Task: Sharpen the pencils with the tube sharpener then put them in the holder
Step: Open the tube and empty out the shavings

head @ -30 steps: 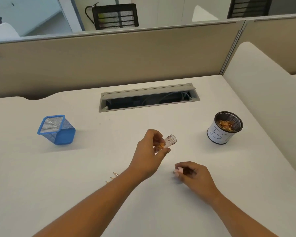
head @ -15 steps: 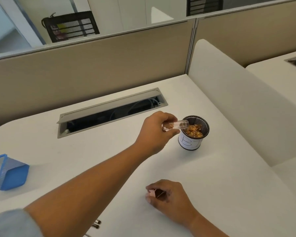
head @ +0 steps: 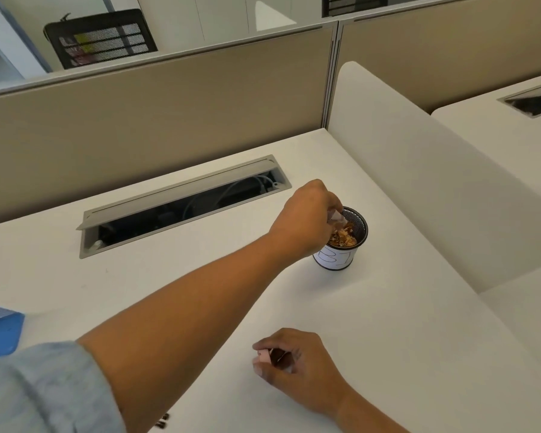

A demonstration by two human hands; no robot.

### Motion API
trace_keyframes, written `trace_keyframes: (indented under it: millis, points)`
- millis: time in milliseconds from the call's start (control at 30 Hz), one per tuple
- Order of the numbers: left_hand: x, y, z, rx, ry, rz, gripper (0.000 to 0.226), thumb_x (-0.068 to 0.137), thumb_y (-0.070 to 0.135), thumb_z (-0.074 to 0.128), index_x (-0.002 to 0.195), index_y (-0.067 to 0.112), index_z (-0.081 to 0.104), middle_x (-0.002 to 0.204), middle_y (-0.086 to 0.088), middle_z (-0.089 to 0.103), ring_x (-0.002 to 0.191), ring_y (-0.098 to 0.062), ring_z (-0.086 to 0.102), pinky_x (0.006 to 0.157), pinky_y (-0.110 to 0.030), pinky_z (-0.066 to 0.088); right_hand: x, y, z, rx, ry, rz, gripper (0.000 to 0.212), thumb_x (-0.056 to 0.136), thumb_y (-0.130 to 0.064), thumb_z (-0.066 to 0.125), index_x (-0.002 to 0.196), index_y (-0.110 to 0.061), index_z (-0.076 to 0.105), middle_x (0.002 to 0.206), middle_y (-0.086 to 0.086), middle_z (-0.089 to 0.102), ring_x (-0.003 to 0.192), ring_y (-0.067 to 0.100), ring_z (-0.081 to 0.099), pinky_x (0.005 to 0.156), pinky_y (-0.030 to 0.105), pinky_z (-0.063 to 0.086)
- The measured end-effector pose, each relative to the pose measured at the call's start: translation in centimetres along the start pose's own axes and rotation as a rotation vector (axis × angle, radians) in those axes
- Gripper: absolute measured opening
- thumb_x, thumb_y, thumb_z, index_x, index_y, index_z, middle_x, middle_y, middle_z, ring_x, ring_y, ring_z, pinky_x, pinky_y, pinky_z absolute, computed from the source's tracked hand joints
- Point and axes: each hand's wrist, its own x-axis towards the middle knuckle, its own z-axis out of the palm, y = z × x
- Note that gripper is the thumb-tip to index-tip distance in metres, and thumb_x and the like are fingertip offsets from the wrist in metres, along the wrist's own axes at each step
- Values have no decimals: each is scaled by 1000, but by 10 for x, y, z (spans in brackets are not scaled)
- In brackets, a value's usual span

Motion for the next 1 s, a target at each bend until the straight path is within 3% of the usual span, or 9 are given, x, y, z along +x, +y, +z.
trace_keyframes:
  millis: [133, 233, 333, 400, 533, 667, 800, 900, 1000]
  points:
    - [-7, 0, -8, -35, 19, -27, 26, 81, 24, 76, 107, 20, 74, 103, -1, 58, 91, -18, 55, 68, -29, 45, 0, -2, 0, -5, 4, 19, 19, 79, -31, 79, 98, -26, 78, 89, -3, 74, 78, 17, 70, 71, 37, 60]
    - [-23, 0, -23, -121, 36, -76, 31, 77, 28, 79, 108, 25, 73, 98, 6, 59, 90, -16, 59, 73, -32, 52, -1, -5, 1, -21, 2, 17, 19, 79, -30, 79, 97, -26, 78, 88, -4, 73, 77, 15, 69, 69, 30, 59]
    - [-54, -1, -42, -249, 72, -124, 34, 77, 33, 79, 109, 26, 71, 99, 10, 63, 79, -4, 57, 66, -21, 46, -2, -12, 1, -8, 19, 44, 18, 78, -28, 80, 96, -25, 77, 87, -4, 73, 75, 13, 68, 67, 21, 55]
    - [-83, -5, -53, -319, 101, -167, 33, 77, 33, 79, 109, 28, 71, 98, 13, 64, 80, -2, 56, 63, -16, 42, -3, -17, 1, 64, 42, 104, 18, 77, -24, 81, 94, -25, 76, 88, 1, 73, 71, 13, 65, 68, 24, 55]
    - [-150, -16, -80, -455, 189, -286, 33, 77, 33, 79, 109, 35, 71, 100, 19, 67, 87, -5, 62, 66, -15, 50, -10, -36, 5, 181, 48, 166, 18, 77, -14, 83, 91, -22, 76, 90, 6, 75, 71, 19, 64, 70, 29, 55]
    - [-225, -29, -104, -648, 292, -385, 30, 71, 30, 82, 100, 36, 74, 95, 14, 75, 88, -13, 70, 78, -30, 61, -29, -72, 20, 326, -3, 179, 25, 77, -5, 81, 98, -17, 74, 92, 11, 78, 87, 30, 70, 83, 37, 56]
    - [-293, -45, -111, -737, 378, -499, 30, 70, 19, 85, 95, 33, 75, 87, 5, 77, 82, -20, 71, 73, -43, 61, -51, -110, 37, 383, -41, 148, 30, 78, 9, 74, 104, -6, 70, 91, 10, 78, 89, 21, 73, 75, 27, 58]
    - [-342, -56, -113, -760, 426, -545, 32, 69, 10, 85, 90, 32, 76, 88, 3, 78, 82, -20, 72, 72, -31, 61, -68, -135, 57, 352, -92, 117, 32, 76, 10, 72, 102, -8, 71, 90, 11, 78, 81, 18, 73, 70, 24, 57]
    - [-384, -64, -113, -756, 455, -560, 31, 69, 8, 85, 91, 29, 75, 90, 5, 78, 85, -17, 73, 80, -27, 57, -85, -155, 80, 289, -164, 39, 33, 70, -2, 76, 97, -20, 74, 92, 12, 78, 81, 20, 69, 71, 28, 56]
